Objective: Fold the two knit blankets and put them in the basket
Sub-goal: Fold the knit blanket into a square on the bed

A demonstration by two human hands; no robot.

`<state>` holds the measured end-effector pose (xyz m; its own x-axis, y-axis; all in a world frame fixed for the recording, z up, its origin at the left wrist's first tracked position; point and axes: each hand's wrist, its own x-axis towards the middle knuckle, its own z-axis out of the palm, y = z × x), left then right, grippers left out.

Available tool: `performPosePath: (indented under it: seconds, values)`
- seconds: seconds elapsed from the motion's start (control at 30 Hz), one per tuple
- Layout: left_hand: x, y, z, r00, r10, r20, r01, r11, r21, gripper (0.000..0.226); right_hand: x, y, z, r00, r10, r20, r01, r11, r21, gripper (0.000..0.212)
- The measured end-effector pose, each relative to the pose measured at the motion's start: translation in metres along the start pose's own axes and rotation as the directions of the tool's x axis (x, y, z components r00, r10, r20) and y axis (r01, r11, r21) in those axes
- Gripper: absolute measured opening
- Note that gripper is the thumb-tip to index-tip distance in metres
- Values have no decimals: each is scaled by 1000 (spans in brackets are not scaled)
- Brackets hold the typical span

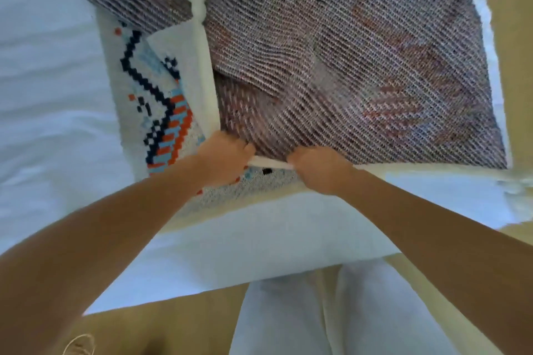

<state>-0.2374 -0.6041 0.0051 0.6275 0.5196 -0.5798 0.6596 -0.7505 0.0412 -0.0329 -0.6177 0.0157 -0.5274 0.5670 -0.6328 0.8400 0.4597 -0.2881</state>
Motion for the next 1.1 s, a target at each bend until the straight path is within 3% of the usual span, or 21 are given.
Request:
performPosePath:
  seconds: [0.13, 0.3, 0.4, 0.53, 0.7, 0.87, 1.0, 1.1]
  values:
    - [-42, 37, 44, 993, 33, -111, -42, 996, -79, 17, -7, -26, 24, 993, -17, 116, 20, 999, -28, 33]
    - [-31, 22, 35, 988, 6, -153, -20, 996, -90, 33, 7, -43, 24, 999, 45, 19, -46, 999, 24, 36]
    - [-26, -15, 12, 988, -130, -84, 129, 992, -16, 38, 23, -61, 15, 1000, -11, -30, 14, 994, 106, 47]
    - [-28, -50, -5, 918, -396, 15, 388, 906, 169, 46, 50, -95, 6, 991, 26, -132, 13, 959, 284, 43]
    - [-46, -82, 13, 771, -630, 97, 624, 777, 87, 76, 78, -123, -5, 985, 34, -168, 19, 952, 307, 34]
    - [-66, -95, 35, 620, -731, 285, 780, 534, -327, 79, 92, -146, -5, 986, -17, -168, 57, 970, 238, 25]
    - [-90, -77, 48, 576, -806, 138, 696, 394, -600, 36, 90, -156, 1, 986, -20, -168, 46, 988, 147, 24]
    - [-125, -48, 69, 452, -841, 298, 672, 102, -733, 28, 78, -163, 16, 986, -63, -154, 73, 996, 58, 26]
